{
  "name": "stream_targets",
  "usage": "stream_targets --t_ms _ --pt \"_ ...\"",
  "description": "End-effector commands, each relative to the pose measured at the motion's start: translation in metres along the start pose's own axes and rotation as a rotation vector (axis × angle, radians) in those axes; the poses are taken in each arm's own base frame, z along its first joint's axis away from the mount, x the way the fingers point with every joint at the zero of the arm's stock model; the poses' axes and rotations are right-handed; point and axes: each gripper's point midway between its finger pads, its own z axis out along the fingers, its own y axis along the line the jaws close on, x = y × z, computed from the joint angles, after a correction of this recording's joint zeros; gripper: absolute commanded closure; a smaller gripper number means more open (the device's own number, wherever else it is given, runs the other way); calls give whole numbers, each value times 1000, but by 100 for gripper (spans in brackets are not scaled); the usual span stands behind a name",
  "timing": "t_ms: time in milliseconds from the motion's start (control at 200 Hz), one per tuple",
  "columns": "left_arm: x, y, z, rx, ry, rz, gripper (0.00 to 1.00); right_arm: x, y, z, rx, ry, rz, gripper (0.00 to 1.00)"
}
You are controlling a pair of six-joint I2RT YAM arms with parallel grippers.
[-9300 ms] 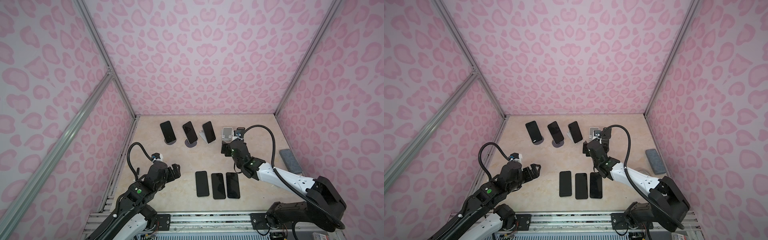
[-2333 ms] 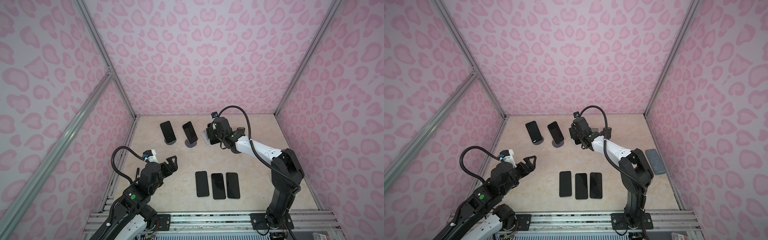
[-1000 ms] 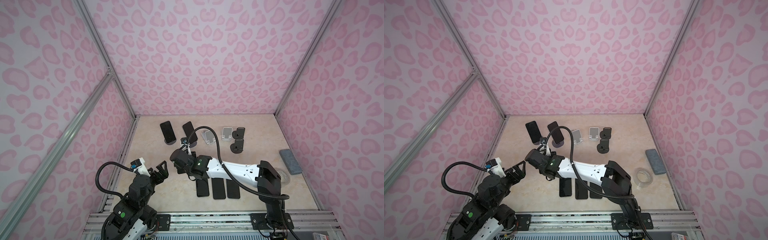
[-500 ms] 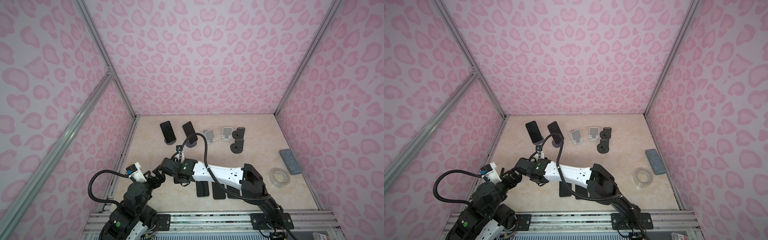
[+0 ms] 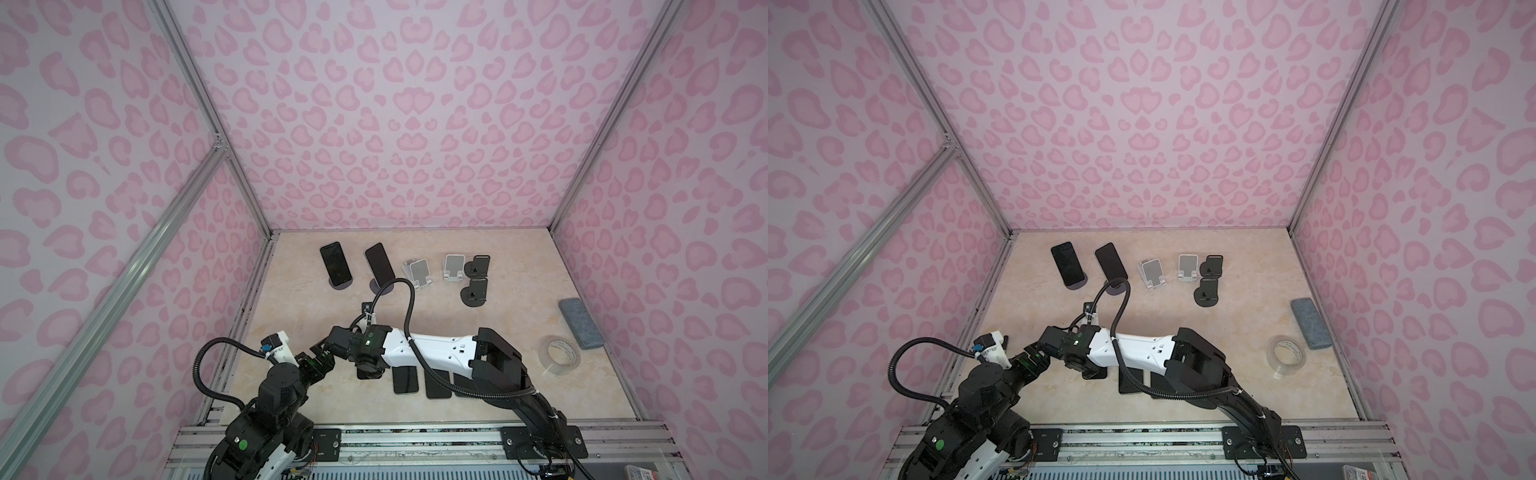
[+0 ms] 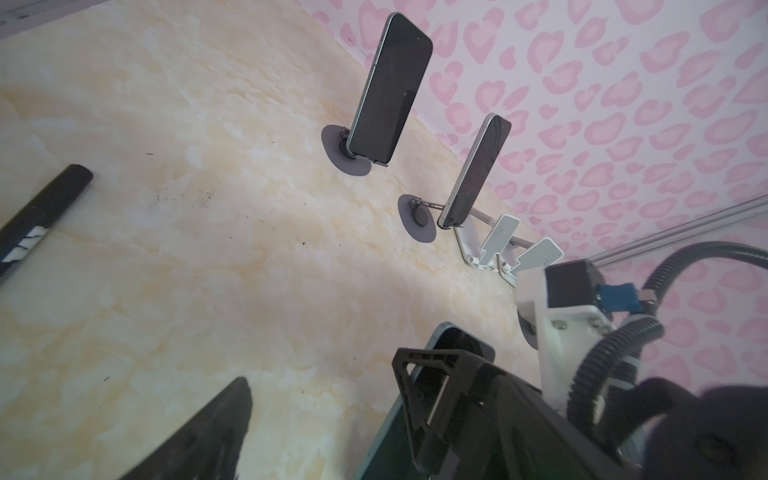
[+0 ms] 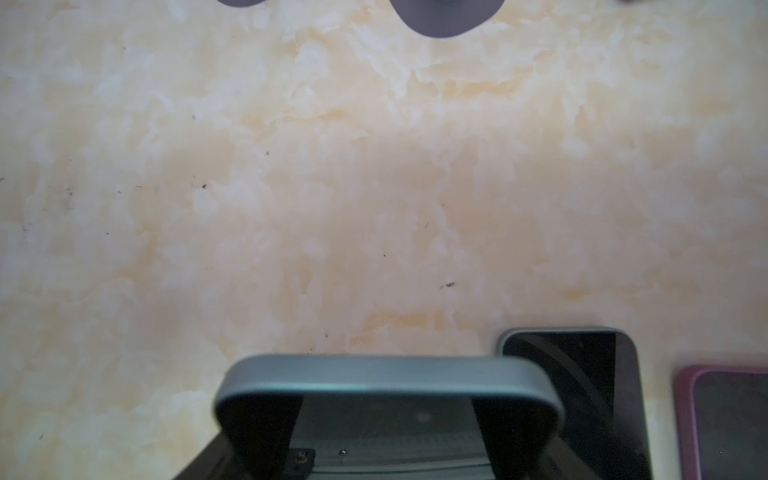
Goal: Remove the phone from the phone stand
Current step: Place the phone at the center of the table.
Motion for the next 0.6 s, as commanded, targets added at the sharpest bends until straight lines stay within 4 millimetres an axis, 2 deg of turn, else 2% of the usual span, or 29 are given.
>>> stream_targets --t_ms 0,170,380,595 --pt "-14 -14 -3 56 -54 -43 4 14 -4 10 14 33 1 37" --pt "-19 -12 0 27 -76 -70 4 23 -6 14 7 45 -1 37" --pt "-37 -5 -6 -46 -143 -63 4 36 -12 26 -7 73 12 35" --pt "-51 -10 -12 -43 -193 -76 4 34 -19 40 -30 92 50 35"
